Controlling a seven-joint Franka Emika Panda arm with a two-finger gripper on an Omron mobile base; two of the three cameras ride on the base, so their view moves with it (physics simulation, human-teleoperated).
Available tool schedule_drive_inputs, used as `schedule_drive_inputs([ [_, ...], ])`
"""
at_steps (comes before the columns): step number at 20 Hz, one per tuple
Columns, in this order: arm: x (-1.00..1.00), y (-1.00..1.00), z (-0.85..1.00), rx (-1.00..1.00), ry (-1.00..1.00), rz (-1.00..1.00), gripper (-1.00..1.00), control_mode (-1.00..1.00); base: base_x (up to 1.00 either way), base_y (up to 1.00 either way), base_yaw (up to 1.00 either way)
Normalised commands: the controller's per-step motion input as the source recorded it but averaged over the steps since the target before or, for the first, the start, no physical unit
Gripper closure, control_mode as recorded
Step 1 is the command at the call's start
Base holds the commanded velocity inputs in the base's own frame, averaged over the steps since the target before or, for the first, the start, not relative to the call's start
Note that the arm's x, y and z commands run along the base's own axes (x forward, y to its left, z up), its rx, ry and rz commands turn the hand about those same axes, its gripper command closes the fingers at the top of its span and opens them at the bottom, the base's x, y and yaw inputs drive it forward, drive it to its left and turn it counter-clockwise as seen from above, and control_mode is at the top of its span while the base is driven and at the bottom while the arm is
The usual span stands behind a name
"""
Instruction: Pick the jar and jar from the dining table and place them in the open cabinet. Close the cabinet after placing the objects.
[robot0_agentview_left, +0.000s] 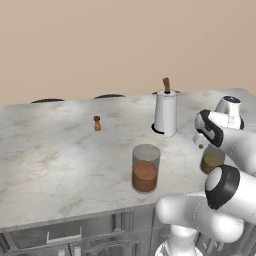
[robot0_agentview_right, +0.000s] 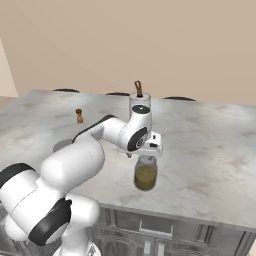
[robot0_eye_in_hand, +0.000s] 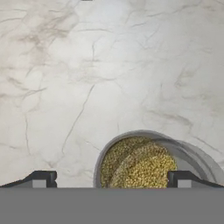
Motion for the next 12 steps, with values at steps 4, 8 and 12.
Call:
schedule_drive_inputs([
  [4,0.22,-0.17,-0.11,0.0,0.0,0.0,-1.0,-1.0,0.0,0.0,0.0],
  [8,0.24,-0.09,-0.09,0.0,0.0,0.0,-1.0,-1.0,0.0,0.0,0.0],
  [12,0.13,-0.01,-0.14,0.0,0.0,0.0,-1.0,-1.0,0.0,0.0,0.0],
])
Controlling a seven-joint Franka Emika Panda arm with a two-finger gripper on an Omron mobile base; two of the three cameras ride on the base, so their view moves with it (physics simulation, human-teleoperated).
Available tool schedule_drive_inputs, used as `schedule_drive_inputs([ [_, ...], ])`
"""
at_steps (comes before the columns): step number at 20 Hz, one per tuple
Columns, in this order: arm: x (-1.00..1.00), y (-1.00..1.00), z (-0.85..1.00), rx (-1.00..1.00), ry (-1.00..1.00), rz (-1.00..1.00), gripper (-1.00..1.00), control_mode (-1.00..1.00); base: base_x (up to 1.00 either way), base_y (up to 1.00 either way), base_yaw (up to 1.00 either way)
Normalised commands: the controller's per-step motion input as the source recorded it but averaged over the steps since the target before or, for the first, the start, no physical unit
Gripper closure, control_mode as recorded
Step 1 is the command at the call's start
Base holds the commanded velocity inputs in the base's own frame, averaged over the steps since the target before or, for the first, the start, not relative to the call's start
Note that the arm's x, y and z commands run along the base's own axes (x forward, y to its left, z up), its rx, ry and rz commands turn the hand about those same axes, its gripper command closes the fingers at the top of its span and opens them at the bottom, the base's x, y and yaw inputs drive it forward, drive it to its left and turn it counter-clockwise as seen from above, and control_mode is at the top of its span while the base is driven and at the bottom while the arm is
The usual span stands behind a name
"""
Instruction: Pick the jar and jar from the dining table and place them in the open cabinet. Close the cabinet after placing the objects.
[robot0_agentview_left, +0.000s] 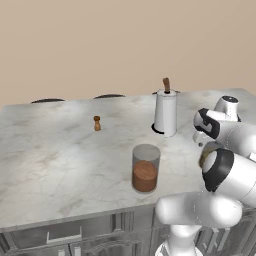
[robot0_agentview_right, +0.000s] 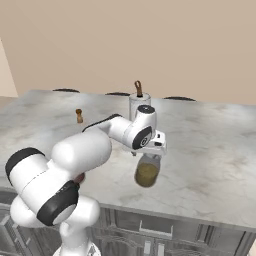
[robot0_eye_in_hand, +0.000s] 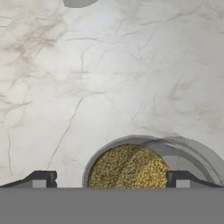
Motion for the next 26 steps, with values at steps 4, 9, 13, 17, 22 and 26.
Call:
schedule_drive_inputs([
  [4,0.0,0.0,-0.32,0.0,0.0,0.0,-1.0,-1.0,0.0,0.0,0.0],
  [9,0.0,0.03,-0.55,0.0,0.03,0.0,-1.0,-1.0,0.0,0.0,0.0],
  [13,-0.04,0.19,-0.76,0.0,0.06,0.0,1.0,-1.0,0.0,0.0,0.0],
  [17,-0.24,0.33,-0.79,0.0,0.09,0.01,1.0,-1.0,0.0,0.0,0.0],
  [22,-0.09,0.21,-0.26,0.0,0.05,0.01,1.0,-1.0,0.0,0.0,0.0],
  [26,0.0,0.0,0.0,0.0,0.01,0.0,1.0,-1.0,0.0,0.0,0.0],
])
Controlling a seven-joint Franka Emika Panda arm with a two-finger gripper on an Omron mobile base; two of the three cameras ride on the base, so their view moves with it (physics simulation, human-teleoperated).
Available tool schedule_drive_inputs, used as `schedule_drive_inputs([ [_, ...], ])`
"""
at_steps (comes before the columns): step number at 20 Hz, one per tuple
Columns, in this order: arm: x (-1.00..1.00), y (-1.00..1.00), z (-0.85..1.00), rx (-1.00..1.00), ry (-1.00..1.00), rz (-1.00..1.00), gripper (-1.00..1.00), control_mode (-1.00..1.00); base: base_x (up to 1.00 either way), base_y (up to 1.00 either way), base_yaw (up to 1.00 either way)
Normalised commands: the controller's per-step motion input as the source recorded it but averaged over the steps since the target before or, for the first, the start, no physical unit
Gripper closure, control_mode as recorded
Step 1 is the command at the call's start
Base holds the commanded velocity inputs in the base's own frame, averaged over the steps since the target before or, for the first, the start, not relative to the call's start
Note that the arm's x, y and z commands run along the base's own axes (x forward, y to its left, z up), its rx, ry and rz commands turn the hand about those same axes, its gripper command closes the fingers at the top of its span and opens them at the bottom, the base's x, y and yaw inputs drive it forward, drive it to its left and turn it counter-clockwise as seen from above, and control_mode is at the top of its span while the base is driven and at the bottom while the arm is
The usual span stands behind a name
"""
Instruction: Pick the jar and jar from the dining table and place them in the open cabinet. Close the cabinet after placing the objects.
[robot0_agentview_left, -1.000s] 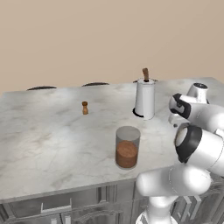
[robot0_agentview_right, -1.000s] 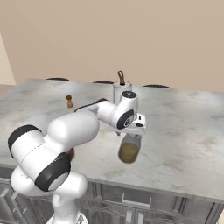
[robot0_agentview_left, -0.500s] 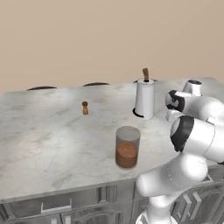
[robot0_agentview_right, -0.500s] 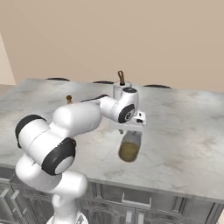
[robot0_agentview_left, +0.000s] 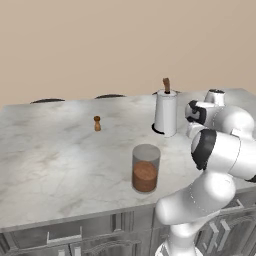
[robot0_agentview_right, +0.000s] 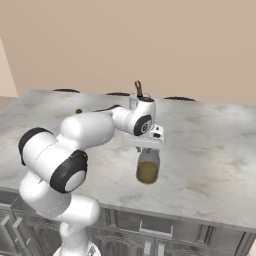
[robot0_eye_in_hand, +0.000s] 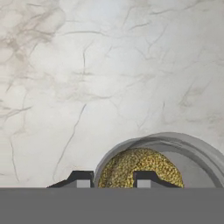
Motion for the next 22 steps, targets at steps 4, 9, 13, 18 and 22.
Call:
schedule_drive_inputs([
  [4,-0.15,-0.04,0.4,0.0,-0.02,0.03,1.0,-1.0,0.0,0.0,0.0],
  [9,-0.47,-0.07,0.95,0.02,-0.18,0.07,1.0,-1.0,0.0,0.0,0.0],
  [13,-0.96,0.0,0.97,0.0,-0.21,0.08,1.0,-1.0,0.0,0.0,0.0],
  [18,-0.96,0.21,0.68,0.0,-0.23,0.04,1.0,-1.0,0.0,0.0,0.0],
  [22,-0.74,0.3,0.4,0.0,-0.25,0.04,1.0,-1.0,0.0,0.0,0.0],
])
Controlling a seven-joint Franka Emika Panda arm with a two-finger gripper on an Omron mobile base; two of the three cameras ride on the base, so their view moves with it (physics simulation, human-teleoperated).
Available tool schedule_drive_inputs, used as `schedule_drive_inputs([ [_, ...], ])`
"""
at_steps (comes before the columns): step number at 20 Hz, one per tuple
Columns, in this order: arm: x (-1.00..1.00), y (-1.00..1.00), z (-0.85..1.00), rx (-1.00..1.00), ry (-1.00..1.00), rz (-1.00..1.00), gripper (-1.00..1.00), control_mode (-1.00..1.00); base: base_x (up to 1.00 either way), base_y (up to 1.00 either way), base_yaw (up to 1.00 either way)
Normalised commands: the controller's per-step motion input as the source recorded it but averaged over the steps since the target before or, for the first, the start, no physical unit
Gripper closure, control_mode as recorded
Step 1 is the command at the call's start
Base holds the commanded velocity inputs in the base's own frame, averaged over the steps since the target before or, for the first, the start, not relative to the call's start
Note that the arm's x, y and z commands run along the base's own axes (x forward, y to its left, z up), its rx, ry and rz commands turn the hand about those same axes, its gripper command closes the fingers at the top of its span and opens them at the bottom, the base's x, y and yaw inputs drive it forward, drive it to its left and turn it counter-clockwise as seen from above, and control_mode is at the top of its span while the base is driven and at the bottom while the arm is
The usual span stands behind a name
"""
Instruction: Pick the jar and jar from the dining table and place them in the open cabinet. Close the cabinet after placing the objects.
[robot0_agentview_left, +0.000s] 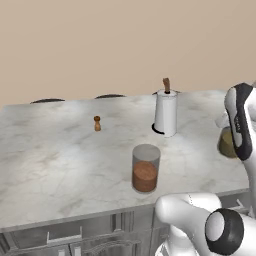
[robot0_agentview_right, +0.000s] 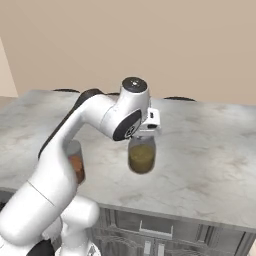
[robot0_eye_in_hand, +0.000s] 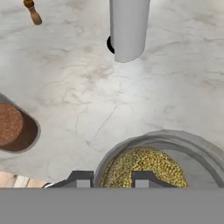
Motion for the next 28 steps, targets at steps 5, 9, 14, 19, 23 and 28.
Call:
schedule_drive_inputs([
  [5,-0.63,0.5,0.21,0.0,-0.34,0.06,1.0,-1.0,0.0,0.0,0.0],
  [9,-0.52,0.41,0.34,0.0,-0.35,0.06,1.0,-1.0,0.0,0.0,0.0],
  [14,-0.47,0.31,0.33,0.0,-0.3,0.02,1.0,-1.0,0.0,0.0,0.0],
  [19,-0.26,0.11,0.19,0.0,-0.11,0.0,1.0,-1.0,0.0,0.0,0.0],
  [23,-0.2,0.0,0.09,0.0,-0.03,0.0,1.0,-1.0,0.0,0.0,0.0],
  [28,0.0,0.0,0.0,0.0,0.0,0.0,1.0,1.0,0.0,0.0,0.0],
])
